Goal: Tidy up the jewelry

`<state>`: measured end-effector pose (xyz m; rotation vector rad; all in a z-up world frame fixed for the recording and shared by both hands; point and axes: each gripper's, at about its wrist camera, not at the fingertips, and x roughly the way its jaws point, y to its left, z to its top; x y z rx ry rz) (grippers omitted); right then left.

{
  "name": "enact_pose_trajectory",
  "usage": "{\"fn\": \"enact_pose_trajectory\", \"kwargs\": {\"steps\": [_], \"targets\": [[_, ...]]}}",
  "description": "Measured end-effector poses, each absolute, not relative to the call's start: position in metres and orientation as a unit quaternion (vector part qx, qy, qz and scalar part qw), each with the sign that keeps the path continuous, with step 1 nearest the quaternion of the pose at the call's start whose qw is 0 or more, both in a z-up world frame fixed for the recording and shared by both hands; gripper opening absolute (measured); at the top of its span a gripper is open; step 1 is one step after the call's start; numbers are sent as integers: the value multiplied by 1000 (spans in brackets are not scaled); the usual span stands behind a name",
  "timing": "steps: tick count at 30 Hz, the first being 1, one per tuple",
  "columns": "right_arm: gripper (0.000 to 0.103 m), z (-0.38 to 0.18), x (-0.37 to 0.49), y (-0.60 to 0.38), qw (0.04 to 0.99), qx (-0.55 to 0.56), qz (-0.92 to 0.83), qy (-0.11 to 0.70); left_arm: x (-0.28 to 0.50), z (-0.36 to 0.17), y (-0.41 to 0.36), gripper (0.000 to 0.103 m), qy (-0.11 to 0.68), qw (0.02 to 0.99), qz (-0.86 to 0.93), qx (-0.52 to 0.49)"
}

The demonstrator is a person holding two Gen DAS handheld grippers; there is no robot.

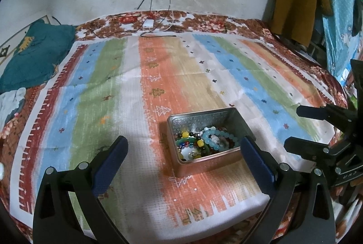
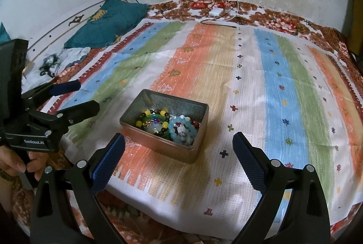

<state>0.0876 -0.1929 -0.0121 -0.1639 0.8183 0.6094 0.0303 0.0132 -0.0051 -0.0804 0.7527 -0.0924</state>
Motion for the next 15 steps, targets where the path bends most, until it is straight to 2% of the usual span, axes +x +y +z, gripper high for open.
{"fn": "enact_pose_trajectory", "kwargs": {"steps": [15], "targets": [[98,-17,88,-190,869,-86,284,396,28,-5,9,97,369,928,-48,-38]]}}
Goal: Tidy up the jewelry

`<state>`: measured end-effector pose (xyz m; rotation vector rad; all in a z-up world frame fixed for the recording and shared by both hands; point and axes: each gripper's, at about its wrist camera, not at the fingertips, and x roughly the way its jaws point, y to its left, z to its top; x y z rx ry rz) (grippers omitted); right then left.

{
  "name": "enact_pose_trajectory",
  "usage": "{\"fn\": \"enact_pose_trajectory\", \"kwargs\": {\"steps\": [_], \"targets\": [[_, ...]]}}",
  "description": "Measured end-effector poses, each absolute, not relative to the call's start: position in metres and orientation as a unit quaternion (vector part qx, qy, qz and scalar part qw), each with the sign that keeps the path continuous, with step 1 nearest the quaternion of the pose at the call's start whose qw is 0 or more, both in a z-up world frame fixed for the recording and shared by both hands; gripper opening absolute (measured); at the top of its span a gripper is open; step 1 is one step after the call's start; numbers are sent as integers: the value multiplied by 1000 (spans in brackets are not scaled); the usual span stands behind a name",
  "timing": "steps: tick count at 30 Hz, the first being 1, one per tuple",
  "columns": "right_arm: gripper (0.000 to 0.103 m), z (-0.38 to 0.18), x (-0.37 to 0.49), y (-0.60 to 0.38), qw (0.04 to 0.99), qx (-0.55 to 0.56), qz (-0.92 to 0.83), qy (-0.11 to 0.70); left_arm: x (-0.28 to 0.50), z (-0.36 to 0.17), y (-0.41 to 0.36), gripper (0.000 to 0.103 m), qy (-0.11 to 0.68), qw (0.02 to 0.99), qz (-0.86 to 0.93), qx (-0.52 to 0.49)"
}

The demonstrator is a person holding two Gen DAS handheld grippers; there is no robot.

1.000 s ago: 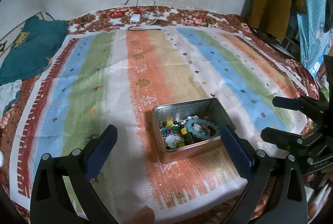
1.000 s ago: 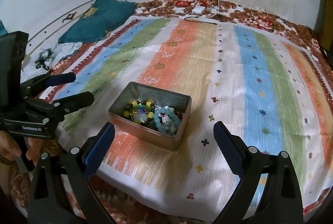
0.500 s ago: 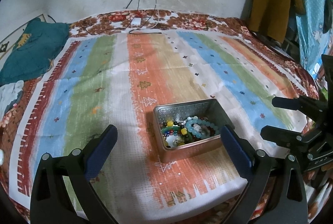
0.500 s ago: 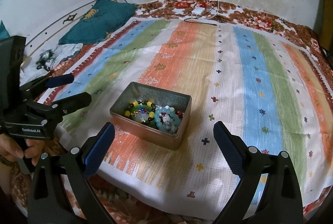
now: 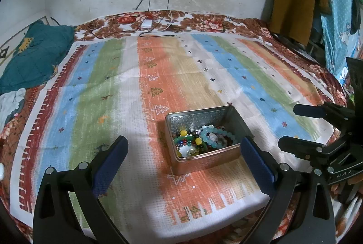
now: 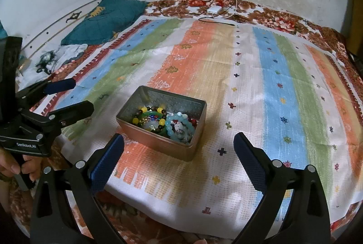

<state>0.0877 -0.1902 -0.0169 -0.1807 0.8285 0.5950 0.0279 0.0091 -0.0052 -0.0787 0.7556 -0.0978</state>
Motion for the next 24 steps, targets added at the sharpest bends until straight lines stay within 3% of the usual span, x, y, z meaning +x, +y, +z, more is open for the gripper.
{"fn": "enact_pose_trajectory", "kwargs": {"steps": [24], "targets": [[98,-17,88,-190,869,-87,283,396,28,-8,8,97,376,925,-48,-38]]}}
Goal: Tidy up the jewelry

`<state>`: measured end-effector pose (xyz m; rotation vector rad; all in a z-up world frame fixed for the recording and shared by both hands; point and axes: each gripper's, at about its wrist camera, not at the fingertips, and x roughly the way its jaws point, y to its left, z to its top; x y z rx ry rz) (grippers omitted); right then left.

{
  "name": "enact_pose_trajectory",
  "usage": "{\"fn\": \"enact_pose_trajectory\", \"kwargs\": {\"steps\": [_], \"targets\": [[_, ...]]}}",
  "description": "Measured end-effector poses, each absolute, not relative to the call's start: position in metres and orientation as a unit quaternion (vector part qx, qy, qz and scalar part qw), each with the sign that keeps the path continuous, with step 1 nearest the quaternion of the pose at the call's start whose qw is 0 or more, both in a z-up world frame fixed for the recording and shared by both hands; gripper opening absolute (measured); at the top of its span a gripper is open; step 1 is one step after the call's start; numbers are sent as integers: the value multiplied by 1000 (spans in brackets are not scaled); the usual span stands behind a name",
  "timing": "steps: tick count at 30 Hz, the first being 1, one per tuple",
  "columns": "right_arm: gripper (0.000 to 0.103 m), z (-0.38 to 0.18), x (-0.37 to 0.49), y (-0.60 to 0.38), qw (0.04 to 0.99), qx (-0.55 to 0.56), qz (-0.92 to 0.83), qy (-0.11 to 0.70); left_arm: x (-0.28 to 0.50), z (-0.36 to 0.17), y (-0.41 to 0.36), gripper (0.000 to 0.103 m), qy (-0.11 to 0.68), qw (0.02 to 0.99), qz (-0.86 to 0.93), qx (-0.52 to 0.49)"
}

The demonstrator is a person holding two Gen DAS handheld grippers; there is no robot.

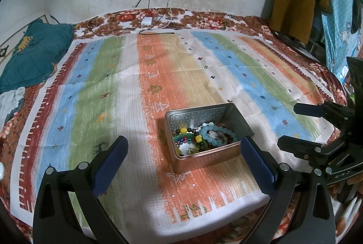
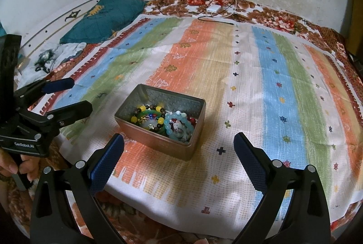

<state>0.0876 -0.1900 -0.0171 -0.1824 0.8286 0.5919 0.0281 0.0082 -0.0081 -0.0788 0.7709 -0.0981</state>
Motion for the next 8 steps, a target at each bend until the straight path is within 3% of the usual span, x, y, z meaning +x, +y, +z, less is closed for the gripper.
{"fn": "enact_pose_trajectory", "kwargs": {"steps": [8], "targets": [[98,-20,87,-195,868,-89,282,399,27,-10,7,97,379,923,-50,-38]]}}
